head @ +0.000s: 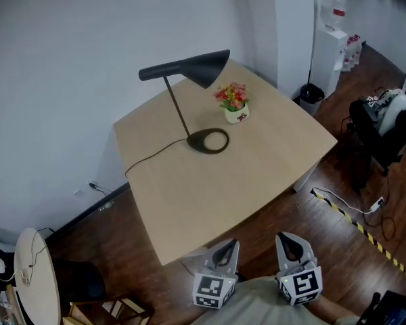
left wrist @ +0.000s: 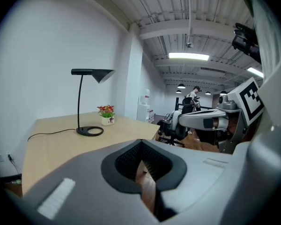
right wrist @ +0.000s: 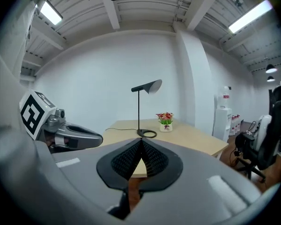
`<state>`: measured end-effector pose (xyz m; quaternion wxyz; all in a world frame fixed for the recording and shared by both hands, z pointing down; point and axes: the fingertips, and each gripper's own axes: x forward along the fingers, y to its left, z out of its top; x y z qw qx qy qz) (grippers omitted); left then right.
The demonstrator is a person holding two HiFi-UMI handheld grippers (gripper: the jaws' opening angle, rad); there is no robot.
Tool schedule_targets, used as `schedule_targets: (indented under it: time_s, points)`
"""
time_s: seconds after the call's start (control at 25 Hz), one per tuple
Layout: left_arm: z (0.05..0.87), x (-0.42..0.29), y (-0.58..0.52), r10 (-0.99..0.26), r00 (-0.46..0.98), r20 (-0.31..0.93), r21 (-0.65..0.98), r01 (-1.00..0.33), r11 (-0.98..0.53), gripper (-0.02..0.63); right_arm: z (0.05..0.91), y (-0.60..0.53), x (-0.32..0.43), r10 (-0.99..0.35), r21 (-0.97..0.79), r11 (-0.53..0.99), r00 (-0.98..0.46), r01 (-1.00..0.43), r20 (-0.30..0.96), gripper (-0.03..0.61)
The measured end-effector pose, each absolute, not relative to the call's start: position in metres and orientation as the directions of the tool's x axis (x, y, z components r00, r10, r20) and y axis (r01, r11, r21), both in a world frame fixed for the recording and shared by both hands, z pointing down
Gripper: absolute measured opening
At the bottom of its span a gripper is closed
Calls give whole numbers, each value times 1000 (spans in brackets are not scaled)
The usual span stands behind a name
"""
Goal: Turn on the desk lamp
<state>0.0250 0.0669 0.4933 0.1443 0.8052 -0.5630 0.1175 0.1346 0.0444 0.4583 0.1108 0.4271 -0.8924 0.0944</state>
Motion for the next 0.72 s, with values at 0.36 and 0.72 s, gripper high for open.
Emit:
schedule_targets:
  time_s: [0.36, 0.72]
  points:
    - [492, -52, 38, -892, 334, 303, 155, -941, -300, 0, 452, 12, 60, -747, -8, 619, -591, -785, 304, 0]
    - [499, -118, 32, -930, 187, 317, 176, -975, -136, 0, 446, -15, -19, -655, -22, 721, -691, -693, 305, 0]
